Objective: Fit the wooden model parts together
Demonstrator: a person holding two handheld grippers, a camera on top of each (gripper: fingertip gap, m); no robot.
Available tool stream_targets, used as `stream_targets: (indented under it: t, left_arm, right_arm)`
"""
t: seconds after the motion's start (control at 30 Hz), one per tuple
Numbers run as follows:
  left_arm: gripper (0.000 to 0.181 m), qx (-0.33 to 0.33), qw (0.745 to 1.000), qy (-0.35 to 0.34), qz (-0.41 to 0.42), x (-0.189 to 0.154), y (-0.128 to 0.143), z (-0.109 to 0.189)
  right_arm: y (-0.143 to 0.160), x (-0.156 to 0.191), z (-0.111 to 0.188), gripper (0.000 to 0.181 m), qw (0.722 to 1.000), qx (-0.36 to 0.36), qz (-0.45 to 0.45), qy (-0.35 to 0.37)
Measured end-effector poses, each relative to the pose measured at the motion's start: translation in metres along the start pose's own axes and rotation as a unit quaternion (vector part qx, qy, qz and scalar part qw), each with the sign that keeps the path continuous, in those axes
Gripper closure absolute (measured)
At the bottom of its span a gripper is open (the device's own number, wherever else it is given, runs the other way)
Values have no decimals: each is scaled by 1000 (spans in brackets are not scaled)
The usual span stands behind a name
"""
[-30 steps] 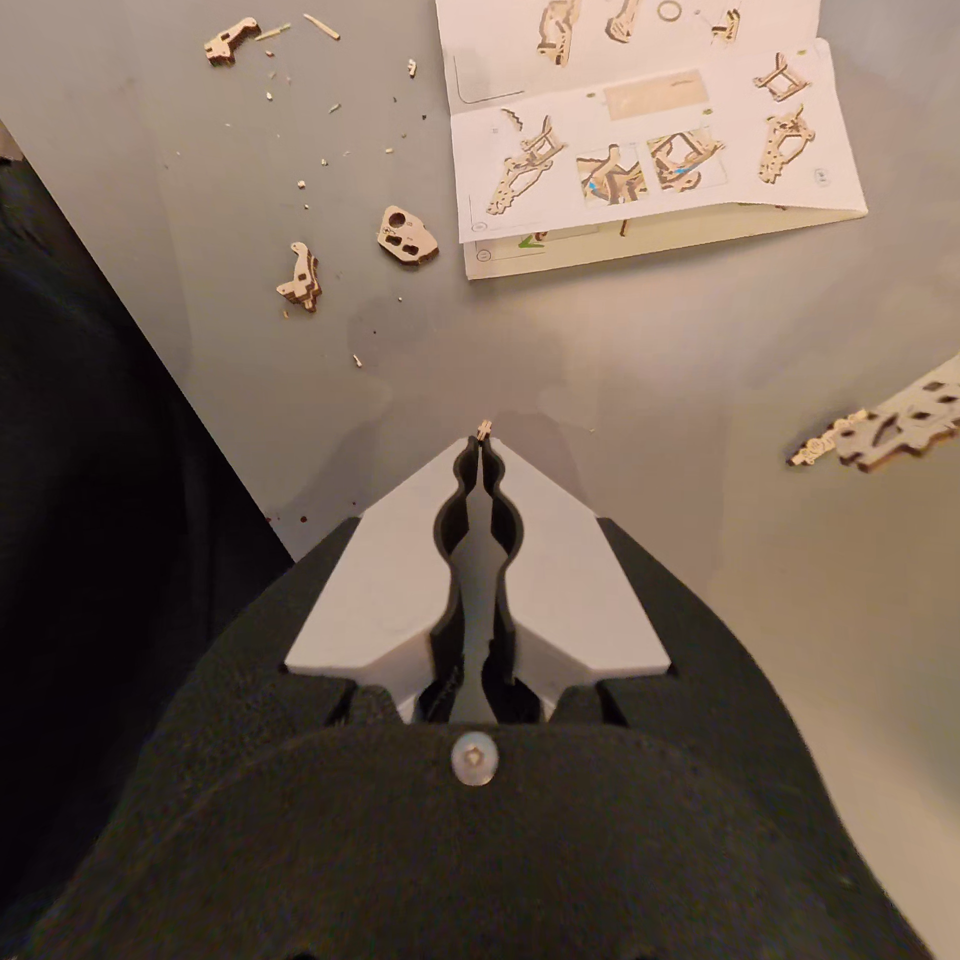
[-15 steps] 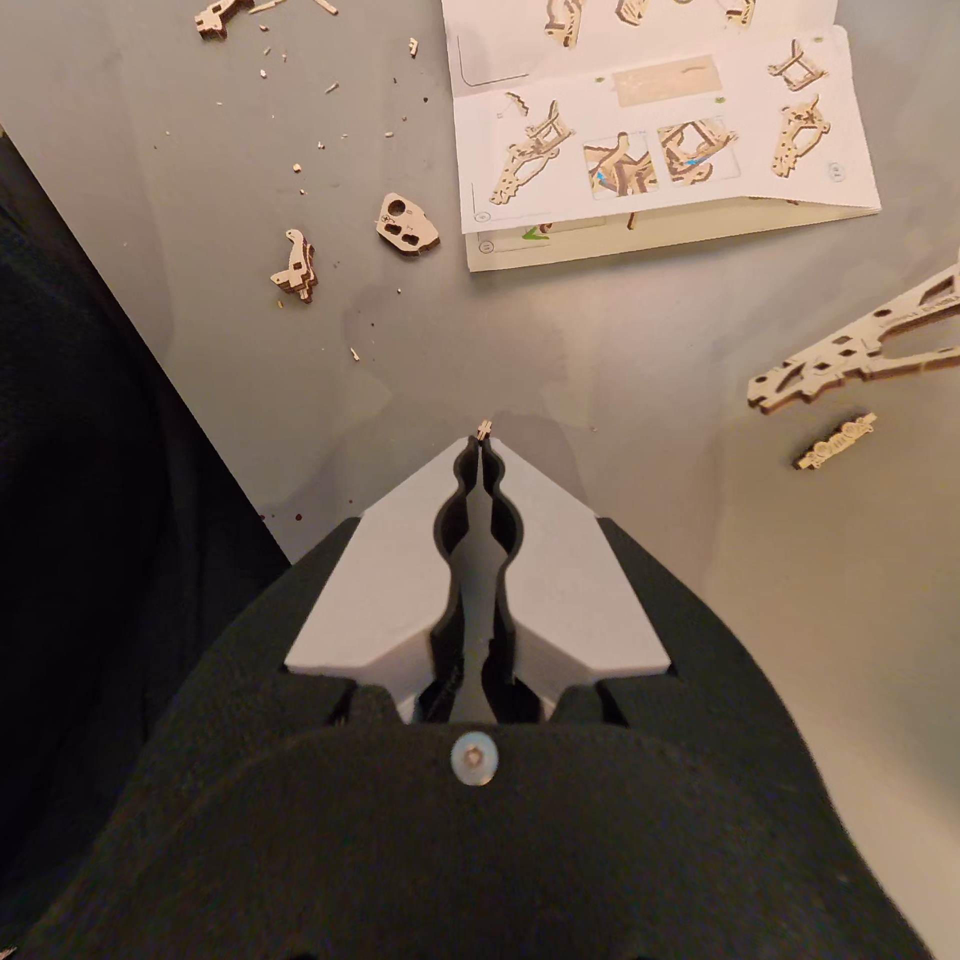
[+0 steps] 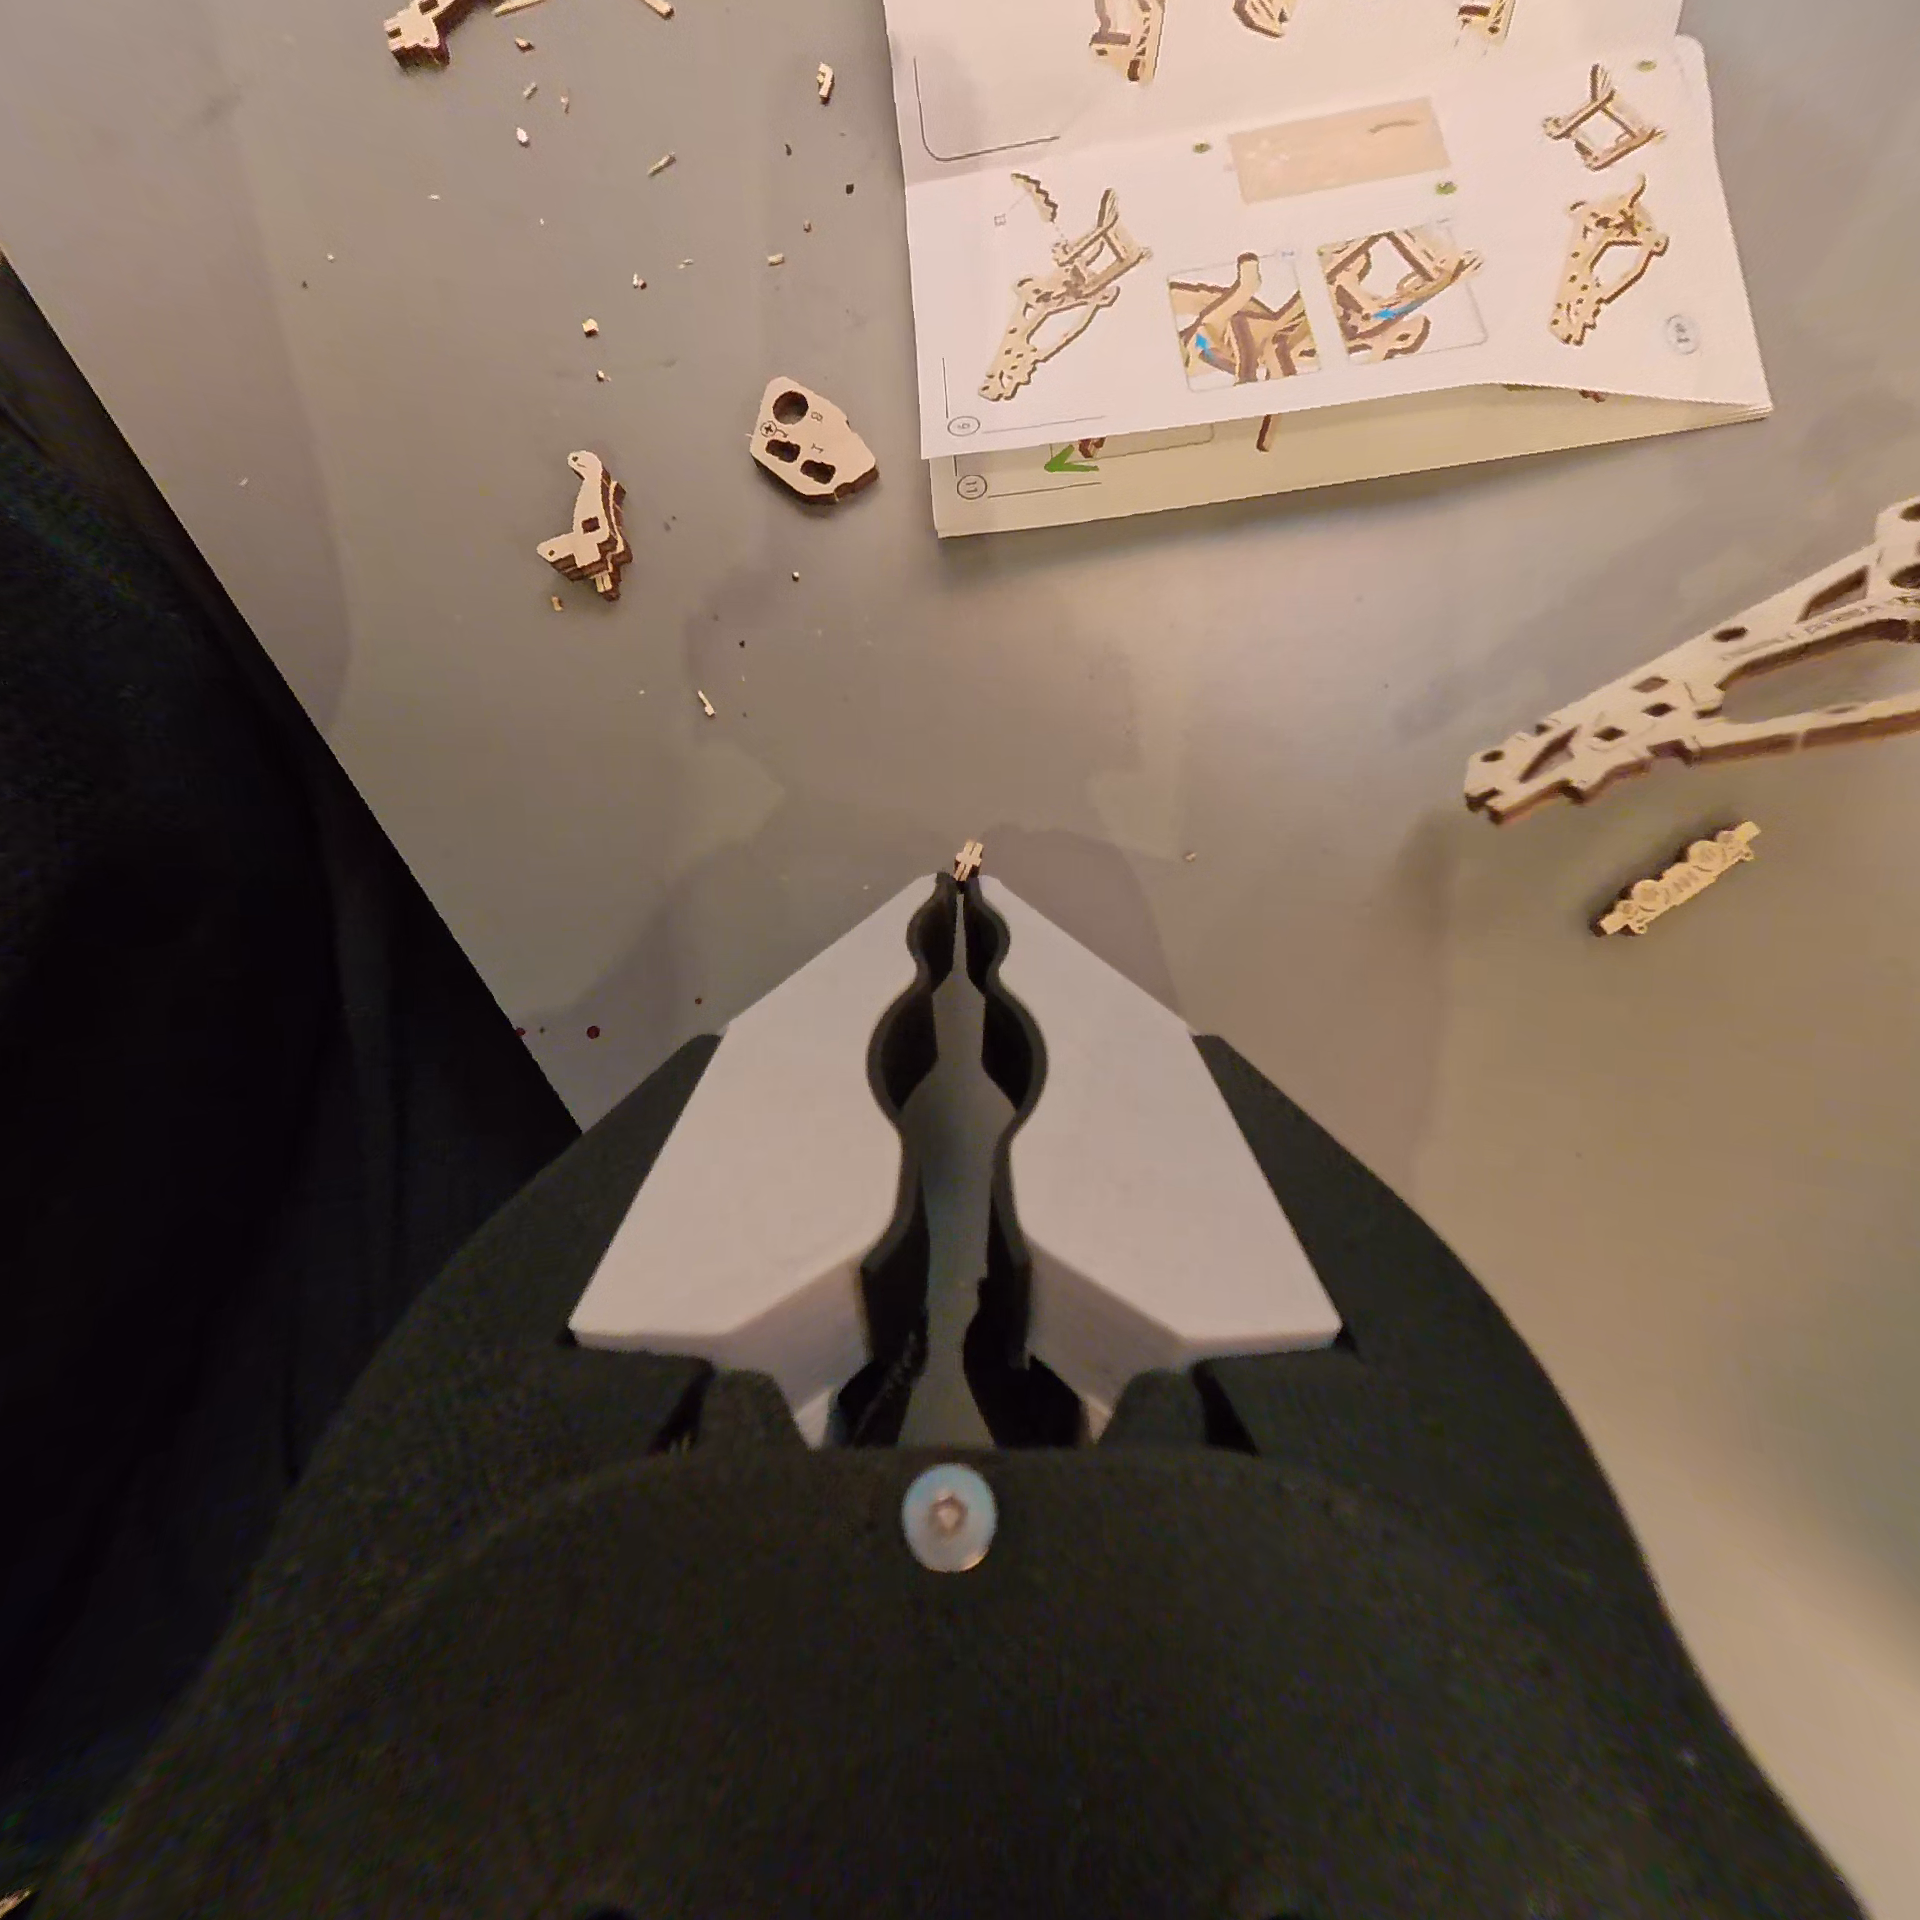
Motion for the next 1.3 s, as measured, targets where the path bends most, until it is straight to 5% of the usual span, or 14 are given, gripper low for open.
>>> stream_targets:
  t: [0.2,0.73,1.13,1.3]
  left_arm:
    - [173,-69,997,31,22,8,8,4]
    - [173,60,997,20,41,12,7,3]
    - [173,93,994,24,50,16,9,-6]
    - [173,42,998,20,43,19,7,-2]
  right_arm:
    - [0,0,0,181,1000,-3,-2,-3]
    - [0,2,-3,181,1000,3,1,-6]
    - [-1,3,-1,181,1000,1,5,-5]
    - [-1,2,0,181,1000,1,4,-3]
Point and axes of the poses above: each gripper's, where its closed fingertips meet, z back along the fingers, y out of its underside, x = y × z across the jaws, the point moved 3 cm from there along z, back along the fingers, and after that the axes turned 5 degrees about y, right-handed, at the moved point
